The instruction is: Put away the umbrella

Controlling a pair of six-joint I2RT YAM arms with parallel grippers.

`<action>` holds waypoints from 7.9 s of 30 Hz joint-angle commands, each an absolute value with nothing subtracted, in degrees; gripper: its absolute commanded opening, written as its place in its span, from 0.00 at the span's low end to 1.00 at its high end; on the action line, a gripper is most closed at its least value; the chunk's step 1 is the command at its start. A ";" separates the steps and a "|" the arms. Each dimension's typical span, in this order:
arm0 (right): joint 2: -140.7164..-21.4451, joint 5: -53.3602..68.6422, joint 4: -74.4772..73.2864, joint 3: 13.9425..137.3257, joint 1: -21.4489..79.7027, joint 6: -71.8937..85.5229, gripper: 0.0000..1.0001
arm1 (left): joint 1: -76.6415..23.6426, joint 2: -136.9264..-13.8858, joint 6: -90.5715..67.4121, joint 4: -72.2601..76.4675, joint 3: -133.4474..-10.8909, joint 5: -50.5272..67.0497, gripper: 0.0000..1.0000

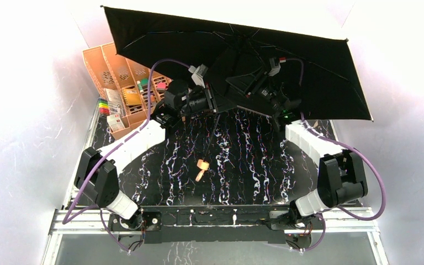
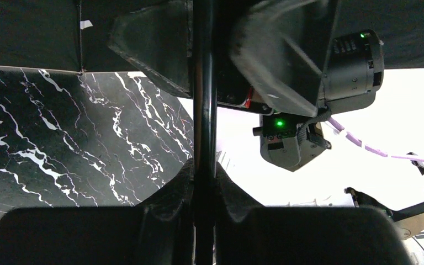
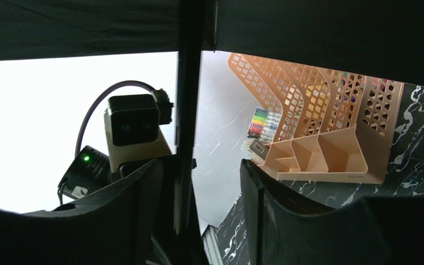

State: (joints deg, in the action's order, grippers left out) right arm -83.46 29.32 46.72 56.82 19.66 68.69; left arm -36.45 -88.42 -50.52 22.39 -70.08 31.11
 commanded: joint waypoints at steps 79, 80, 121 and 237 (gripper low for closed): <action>-80.15 18.94 42.20 66.05 23.38 54.32 0.83 | -37.00 -83.32 -44.52 13.92 -71.04 27.87 0.00; -80.76 19.07 43.09 66.54 23.31 54.65 0.83 | -37.00 -83.36 -44.51 13.81 -71.10 27.86 0.00; -98.13 22.80 47.68 83.35 23.34 62.14 0.56 | -38.14 -84.66 -42.45 9.40 -73.02 29.24 0.00; -66.56 -16.86 25.38 59.06 31.57 57.19 0.00 | -46.95 -62.23 -38.22 -5.47 -45.06 21.73 0.22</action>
State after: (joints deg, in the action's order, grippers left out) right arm -67.07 -16.43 20.64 53.95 31.99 56.10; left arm -46.11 -63.94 -38.13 -4.45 -45.17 22.92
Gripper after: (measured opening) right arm 0.264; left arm 0.378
